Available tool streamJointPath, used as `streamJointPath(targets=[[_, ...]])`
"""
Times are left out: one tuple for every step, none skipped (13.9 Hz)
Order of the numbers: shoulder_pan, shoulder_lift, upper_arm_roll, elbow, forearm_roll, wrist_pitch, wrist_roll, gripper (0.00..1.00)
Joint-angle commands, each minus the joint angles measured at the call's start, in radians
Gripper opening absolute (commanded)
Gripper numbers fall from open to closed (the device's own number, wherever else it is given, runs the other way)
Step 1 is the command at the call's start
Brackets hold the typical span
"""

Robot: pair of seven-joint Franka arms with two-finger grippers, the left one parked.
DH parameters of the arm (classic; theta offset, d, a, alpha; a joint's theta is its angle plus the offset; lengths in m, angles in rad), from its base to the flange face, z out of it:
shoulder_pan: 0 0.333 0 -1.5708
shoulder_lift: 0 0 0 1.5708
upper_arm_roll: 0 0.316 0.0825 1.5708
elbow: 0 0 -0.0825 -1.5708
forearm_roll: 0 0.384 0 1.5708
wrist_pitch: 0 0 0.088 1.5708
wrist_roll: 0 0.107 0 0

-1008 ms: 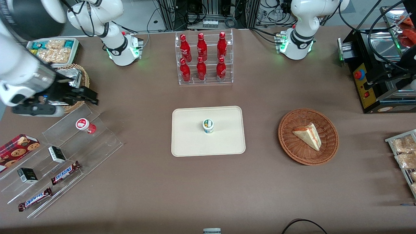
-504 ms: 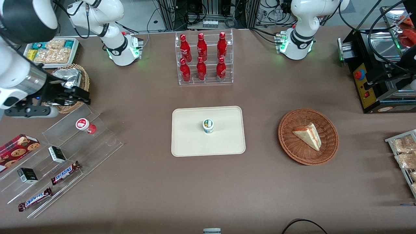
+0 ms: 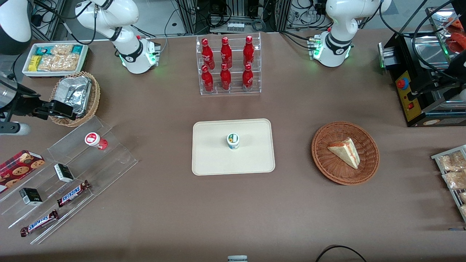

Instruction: Place green gum on tray

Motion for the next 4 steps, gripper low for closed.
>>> streamJointPath(targets=[[0.007, -0.006, -0.015, -0.001, -0.012, -0.014, 0.005, 1.00], [0.007, -0.006, -0.015, -0.001, -0.014, -0.014, 0.003, 1.00], [0.007, -0.008, -0.015, -0.001, -0.014, -0.014, 0.001, 1.00], [0.006, -0.009, -0.014, -0.001, -0.014, -0.011, -0.005, 1.00]])
